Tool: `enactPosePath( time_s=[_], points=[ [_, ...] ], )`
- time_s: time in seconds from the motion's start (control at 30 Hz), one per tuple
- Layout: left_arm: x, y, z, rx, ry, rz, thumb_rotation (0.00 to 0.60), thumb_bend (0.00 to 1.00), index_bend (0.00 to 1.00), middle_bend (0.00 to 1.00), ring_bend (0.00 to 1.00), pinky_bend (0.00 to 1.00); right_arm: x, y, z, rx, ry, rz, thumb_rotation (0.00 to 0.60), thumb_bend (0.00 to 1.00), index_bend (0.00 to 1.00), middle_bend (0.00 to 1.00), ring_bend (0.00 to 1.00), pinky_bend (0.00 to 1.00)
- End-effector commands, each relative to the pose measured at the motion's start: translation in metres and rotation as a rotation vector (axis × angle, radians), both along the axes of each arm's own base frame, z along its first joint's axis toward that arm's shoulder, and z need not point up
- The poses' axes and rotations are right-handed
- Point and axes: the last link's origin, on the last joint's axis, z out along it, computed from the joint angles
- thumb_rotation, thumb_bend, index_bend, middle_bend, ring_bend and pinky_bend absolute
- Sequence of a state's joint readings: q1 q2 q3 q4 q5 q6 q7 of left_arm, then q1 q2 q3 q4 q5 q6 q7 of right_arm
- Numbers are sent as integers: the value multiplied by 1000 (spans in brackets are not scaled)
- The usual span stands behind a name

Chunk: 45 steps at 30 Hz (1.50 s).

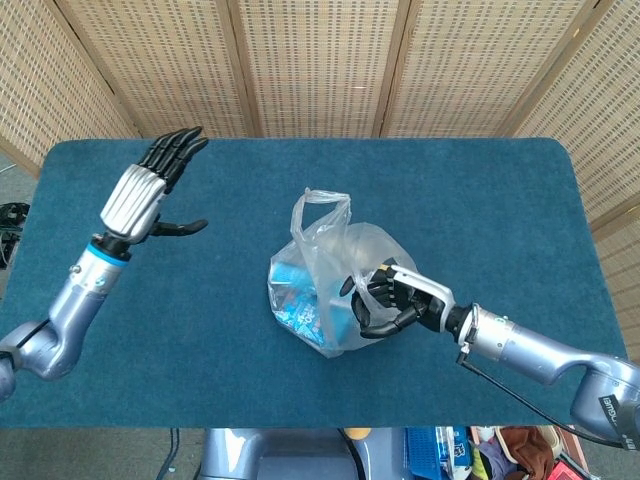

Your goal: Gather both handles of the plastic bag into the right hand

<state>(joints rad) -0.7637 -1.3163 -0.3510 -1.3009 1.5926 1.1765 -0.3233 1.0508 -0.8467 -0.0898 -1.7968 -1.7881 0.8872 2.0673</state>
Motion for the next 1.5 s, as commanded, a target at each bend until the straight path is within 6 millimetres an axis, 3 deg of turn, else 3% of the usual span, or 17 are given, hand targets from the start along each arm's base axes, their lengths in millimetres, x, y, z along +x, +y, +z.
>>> enactPosePath(
  time_s=[0.03, 0.2, 0.43, 0.83, 1.1, 1.2, 1.37, 1.5],
  points=[
    [28, 15, -22, -8, 27, -41, 600, 197, 0, 0, 0, 74, -1, -5, 3, -1, -11, -10, 600, 134, 376, 603, 575, 484],
    [50, 31, -54, -63, 38, -19, 600, 212, 0, 0, 0, 74, -3, -12, 8, -2, -29, -17, 600, 133, 376, 604, 575, 484],
    [74, 34, -93, -76, 106, -69, 600, 209, 0, 0, 0, 74, -7, -18, 14, -3, -41, -27, 600, 136, 376, 603, 575, 483],
    [107, 39, -133, -60, 127, -106, 600, 247, 0, 0, 0, 72, -16, -25, 19, -3, -57, -43, 600, 136, 376, 603, 575, 484],
    [129, 38, -153, -6, 85, -124, 600, 439, 2, 0, 0, 71, -16, -22, 22, -7, -70, -35, 600, 141, 377, 603, 576, 484],
    [134, 39, -160, 19, 64, -112, 600, 476, 96, 0, 0, 74, -15, -20, 21, -7, -72, -28, 600, 147, 377, 603, 576, 484],
    [139, 40, -167, 17, -18, -71, 600, 479, 403, 0, 0, 83, -13, -16, 21, -8, -71, -14, 600, 153, 377, 603, 576, 483],
    [140, 41, -166, 22, -48, -65, 600, 479, 580, 0, 0, 96, -10, -13, 21, -11, -66, 0, 600, 155, 377, 603, 577, 484]
  ],
)
